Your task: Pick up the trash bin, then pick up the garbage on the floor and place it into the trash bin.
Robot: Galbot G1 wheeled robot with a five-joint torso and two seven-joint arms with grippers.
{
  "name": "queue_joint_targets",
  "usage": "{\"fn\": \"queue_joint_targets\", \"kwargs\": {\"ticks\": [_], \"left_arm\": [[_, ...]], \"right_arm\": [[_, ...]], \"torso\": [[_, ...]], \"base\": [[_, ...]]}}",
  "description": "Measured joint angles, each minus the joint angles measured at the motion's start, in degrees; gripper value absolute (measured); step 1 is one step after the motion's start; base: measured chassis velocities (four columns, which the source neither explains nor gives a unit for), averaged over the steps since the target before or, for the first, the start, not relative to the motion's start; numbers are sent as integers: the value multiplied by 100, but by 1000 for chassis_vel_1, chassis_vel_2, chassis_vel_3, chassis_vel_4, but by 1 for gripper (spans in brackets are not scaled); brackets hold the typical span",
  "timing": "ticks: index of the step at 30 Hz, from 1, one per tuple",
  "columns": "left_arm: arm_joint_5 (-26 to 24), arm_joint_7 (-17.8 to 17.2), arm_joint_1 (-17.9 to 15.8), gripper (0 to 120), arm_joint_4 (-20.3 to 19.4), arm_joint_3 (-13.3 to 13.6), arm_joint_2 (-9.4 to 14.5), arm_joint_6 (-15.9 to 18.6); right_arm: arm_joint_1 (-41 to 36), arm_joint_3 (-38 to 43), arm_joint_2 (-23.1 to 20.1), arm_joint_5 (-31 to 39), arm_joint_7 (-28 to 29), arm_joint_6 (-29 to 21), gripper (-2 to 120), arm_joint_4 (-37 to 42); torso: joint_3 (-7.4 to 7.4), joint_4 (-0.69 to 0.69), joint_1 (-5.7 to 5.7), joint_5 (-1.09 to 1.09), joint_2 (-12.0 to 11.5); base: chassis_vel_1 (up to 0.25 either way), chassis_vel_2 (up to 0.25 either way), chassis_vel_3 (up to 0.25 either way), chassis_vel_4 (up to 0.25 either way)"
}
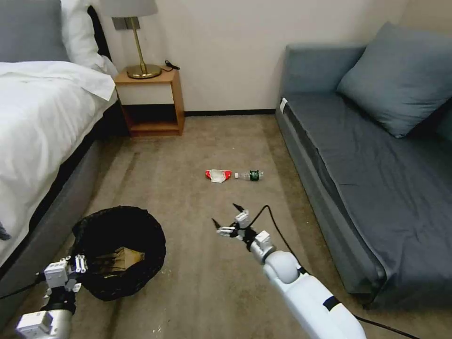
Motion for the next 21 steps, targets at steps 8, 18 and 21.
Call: {"fn": "queue_joint_targets", "kwargs": {"ticks": [8,18,21], "left_arm": [[27,-6,-37,6,108,1,2,-39],[15,-7,-35,6,136,-9,69,-66],[5,-4,-26,6,136,-11,78,-68]], "right_arm": [[12,129,14,-91,-127,51,100,-161],[66,137,99,-93,-144,128,100,-268],[67,136,108,-92,-155,154,100,-299]], "torso": [[0,0,0,-1,0],[0,0,0,-1,0],[0,0,0,-1,0]], "base": [[0,0,0,0],[0,0,0,0],[0,0,0,0]]}}
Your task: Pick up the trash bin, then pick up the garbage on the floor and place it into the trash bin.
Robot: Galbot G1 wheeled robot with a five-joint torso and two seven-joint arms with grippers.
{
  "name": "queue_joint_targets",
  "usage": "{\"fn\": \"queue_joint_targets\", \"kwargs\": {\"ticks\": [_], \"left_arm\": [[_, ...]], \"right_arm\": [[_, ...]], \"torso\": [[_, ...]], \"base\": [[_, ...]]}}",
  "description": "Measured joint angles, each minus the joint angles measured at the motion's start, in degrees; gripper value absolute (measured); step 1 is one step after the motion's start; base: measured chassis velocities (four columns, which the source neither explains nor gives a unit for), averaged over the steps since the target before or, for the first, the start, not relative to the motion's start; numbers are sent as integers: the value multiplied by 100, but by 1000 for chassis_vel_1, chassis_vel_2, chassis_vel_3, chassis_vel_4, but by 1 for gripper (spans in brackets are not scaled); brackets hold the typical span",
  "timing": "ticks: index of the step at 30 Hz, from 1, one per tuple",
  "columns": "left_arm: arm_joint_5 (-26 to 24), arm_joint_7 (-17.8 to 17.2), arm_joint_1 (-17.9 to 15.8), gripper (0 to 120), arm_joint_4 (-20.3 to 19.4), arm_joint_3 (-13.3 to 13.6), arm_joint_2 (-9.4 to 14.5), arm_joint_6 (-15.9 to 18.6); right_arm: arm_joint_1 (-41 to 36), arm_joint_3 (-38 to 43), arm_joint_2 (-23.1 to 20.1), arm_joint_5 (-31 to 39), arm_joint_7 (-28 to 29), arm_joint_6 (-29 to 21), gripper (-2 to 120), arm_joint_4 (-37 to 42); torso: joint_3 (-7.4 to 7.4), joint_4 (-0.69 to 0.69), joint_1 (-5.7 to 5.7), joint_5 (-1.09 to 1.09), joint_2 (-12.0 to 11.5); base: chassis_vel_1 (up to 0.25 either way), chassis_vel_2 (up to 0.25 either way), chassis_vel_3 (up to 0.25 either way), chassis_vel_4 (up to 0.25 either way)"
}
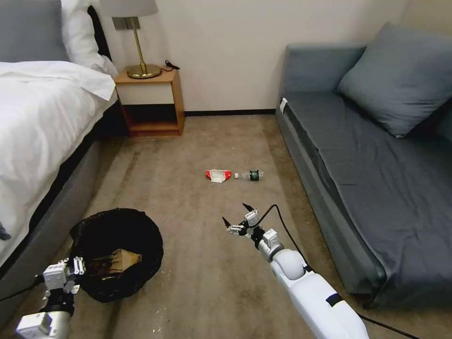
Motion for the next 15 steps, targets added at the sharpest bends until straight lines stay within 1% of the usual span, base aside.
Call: {"fn": "queue_joint_targets", "kwargs": {"ticks": [15], "left_arm": [[60,30,7,6,-7,62,-14,-11]], "right_arm": [[-130,101,-105,3,-80,128,100,12]], "torso": [[0,0,0,0,0]], "base": [[-6,6,6,-5]]}}
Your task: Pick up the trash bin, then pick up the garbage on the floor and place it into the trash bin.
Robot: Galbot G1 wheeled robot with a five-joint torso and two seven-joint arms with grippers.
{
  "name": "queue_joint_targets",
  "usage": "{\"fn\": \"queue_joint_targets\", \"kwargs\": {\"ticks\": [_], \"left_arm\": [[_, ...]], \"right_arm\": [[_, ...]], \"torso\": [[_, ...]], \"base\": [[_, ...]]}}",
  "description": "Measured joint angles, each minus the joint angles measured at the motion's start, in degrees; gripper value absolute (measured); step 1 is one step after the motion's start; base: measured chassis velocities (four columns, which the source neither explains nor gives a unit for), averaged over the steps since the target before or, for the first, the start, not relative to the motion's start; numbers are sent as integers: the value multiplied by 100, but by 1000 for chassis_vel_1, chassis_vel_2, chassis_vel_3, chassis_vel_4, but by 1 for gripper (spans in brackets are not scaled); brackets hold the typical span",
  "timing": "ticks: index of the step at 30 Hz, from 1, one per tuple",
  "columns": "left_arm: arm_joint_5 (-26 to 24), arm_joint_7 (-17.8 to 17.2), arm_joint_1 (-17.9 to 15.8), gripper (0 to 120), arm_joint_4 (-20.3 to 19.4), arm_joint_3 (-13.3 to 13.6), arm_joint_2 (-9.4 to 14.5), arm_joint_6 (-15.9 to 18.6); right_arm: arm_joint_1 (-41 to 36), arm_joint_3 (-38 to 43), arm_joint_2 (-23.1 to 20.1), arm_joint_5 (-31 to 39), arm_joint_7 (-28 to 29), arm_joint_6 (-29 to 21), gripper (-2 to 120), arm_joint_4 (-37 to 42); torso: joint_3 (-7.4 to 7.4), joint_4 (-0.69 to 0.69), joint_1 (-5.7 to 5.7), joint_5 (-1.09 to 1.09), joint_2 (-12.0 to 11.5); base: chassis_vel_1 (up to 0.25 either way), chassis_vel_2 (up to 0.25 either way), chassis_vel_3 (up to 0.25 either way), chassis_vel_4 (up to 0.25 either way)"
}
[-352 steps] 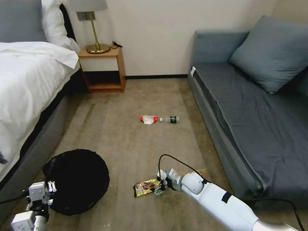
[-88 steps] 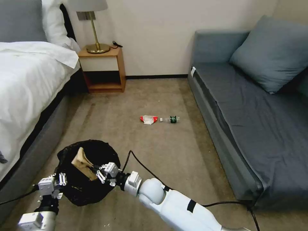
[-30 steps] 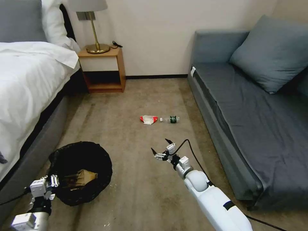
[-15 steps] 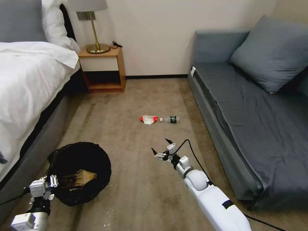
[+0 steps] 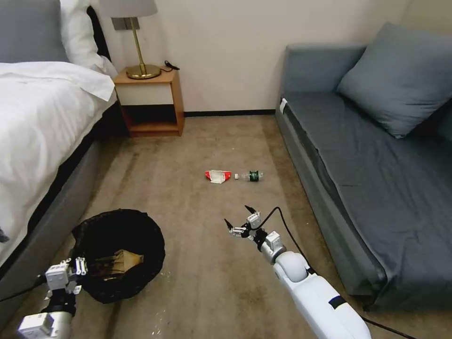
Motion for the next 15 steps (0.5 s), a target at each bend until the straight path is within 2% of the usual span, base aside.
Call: {"fn": "queue_joint_targets", "kwargs": {"ticks": [15], "left_arm": [[63,6,2,6,30,38,-44,-33]], "right_arm": [[-59,80,-12,-11,-82,70,100,2]], "torso": [[0,0,0,0,0]], "base": [[-79,85,83,-79]]}}
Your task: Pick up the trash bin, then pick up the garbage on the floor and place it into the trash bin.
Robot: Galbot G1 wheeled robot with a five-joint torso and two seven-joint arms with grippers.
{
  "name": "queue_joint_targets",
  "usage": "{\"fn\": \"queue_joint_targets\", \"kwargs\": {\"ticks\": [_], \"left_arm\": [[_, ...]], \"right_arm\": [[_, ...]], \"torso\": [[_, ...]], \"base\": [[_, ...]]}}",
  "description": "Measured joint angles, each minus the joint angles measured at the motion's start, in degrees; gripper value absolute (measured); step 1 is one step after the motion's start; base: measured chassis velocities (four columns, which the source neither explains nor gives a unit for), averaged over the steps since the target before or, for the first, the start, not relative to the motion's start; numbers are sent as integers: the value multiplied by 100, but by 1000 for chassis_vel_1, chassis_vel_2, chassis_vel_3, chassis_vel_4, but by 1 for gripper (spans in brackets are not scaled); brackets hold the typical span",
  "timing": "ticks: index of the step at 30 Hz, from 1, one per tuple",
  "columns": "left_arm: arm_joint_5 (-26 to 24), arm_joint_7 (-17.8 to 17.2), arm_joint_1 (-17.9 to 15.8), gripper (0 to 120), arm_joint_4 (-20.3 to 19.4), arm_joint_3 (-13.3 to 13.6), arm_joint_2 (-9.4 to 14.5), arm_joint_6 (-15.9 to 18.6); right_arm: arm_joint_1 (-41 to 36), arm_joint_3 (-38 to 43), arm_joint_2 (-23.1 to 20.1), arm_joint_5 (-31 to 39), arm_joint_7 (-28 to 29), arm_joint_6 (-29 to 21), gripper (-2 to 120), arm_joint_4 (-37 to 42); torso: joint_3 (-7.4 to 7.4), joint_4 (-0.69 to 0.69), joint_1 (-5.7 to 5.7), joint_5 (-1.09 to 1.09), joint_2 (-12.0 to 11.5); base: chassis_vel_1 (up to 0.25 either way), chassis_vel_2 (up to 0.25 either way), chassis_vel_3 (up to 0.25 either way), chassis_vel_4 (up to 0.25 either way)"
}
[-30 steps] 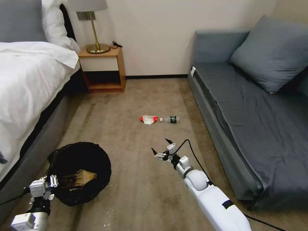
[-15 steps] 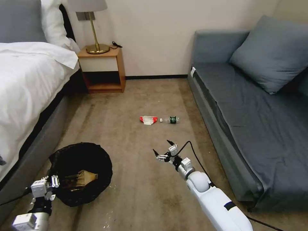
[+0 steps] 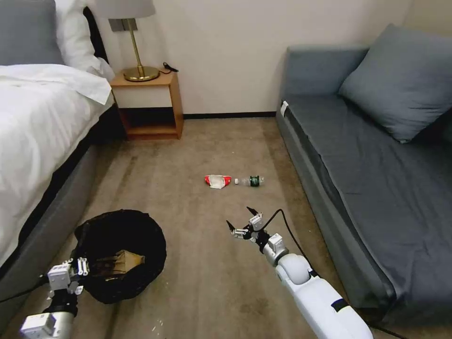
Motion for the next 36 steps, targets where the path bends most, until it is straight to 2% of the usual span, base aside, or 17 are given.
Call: {"fn": "queue_joint_targets", "kwargs": {"ticks": [24,36], "left_arm": [[35,13,16,6,48,15,-34,-91],[-38,17,-91,6,174,44,147,-32]], "right_arm": [[-146,80,-13,-199,-82,151,100,-13],[-87,69,99,-432,-104,240,100,-211]], "torso": [[0,0,0,-1,0],[0,-1,0,1,0]], "base": [[-128,131,133,-126],[-134,138,138,-143]]}}
